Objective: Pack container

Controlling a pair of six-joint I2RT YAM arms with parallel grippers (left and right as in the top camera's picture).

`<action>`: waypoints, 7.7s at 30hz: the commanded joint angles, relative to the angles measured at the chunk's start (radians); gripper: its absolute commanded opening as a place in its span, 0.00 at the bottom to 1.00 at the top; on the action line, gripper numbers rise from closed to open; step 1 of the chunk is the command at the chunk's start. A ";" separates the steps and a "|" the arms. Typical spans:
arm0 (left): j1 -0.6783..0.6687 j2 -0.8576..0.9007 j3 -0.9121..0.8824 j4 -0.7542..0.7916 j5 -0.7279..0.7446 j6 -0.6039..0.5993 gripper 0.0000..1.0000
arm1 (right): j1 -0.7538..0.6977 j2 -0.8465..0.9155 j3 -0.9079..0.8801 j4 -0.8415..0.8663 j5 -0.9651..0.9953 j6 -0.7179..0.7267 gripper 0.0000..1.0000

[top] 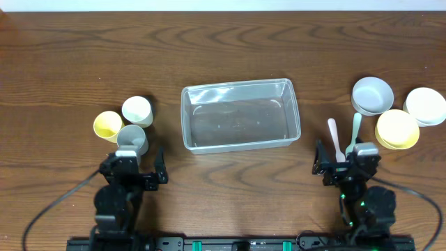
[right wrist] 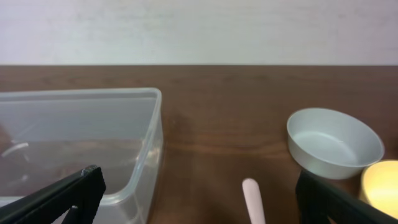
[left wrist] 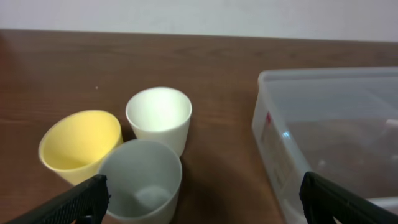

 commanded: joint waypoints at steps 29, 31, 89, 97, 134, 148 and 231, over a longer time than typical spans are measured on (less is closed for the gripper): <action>0.005 1.360 0.960 -0.769 -0.020 -0.050 0.99 | -0.058 1.252 0.966 -0.708 -0.038 0.013 0.99; 0.005 1.404 0.960 -0.757 -0.020 -0.050 0.96 | -0.058 1.271 0.966 -0.708 -0.039 0.013 0.99; -0.409 1.417 1.213 -0.609 -0.030 -0.077 0.06 | -0.058 1.289 0.966 -0.707 -0.038 0.016 0.93; -0.406 1.667 1.213 -0.575 -0.026 -0.072 0.06 | -0.058 1.289 0.966 -0.708 -0.038 0.016 0.93; -0.126 1.489 1.361 -0.774 -0.077 -0.027 0.65 | -0.058 1.289 0.966 -0.707 -0.038 0.016 0.93; 0.012 1.789 1.284 -0.759 -0.071 -0.039 0.66 | -0.058 1.289 0.966 -0.713 -0.039 0.016 0.94; -0.219 1.360 1.409 -0.911 -0.177 -0.029 0.33 | -0.048 1.289 0.966 -0.709 -0.047 0.016 0.75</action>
